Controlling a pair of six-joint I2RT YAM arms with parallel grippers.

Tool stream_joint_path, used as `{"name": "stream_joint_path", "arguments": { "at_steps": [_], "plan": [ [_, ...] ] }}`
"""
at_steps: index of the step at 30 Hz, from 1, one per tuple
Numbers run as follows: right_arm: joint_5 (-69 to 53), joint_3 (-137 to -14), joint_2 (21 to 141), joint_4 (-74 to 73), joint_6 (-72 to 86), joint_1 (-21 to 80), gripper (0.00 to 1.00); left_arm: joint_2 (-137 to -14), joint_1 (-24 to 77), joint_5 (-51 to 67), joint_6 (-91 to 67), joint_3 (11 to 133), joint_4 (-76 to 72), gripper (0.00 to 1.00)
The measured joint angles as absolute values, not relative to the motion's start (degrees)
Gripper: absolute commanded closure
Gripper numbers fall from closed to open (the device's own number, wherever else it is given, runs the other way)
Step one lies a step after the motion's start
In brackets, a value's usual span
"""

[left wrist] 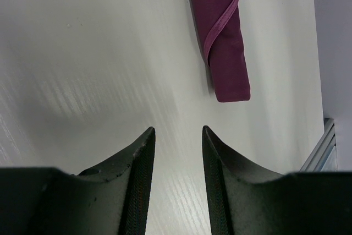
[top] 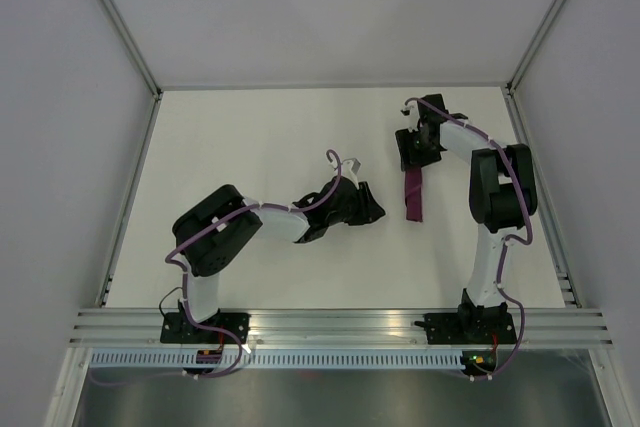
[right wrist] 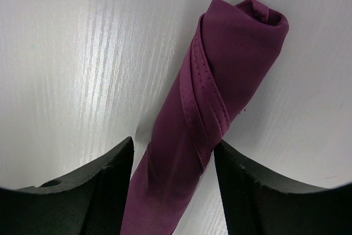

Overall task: Fold the napkin, place the utensils inside, and roll it up
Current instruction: Adjust the napkin at the center of the board, then reset both arms

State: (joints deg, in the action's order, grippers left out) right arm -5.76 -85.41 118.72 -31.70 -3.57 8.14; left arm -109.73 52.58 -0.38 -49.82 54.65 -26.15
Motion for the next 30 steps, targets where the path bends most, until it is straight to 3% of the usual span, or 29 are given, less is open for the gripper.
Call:
{"name": "stream_joint_path", "arguments": {
  "at_steps": [10, 11, 22, 30],
  "plan": [
    [-8.9, -87.1, 119.1, -35.4, -3.9, 7.7, 0.14, -109.5, 51.9, 0.5, -49.5, 54.6, -25.7, 0.56],
    [-9.3, -87.2, 119.1, -35.6, -3.9, 7.6, 0.02, -109.4, 51.8, 0.6, -49.3, 54.6, -25.6, 0.56],
    [-17.0, -89.3, 114.7, -40.9, -5.6, 0.9, 0.02, -102.7, 49.5, 3.0, -45.2, 53.4, -19.4, 0.56],
    [-24.9, -80.8, 87.0, -41.4, -10.1, -13.9, 0.02, -82.2, 44.6, 3.2, -37.4, 50.5, -8.5, 0.55]
  ]
}}
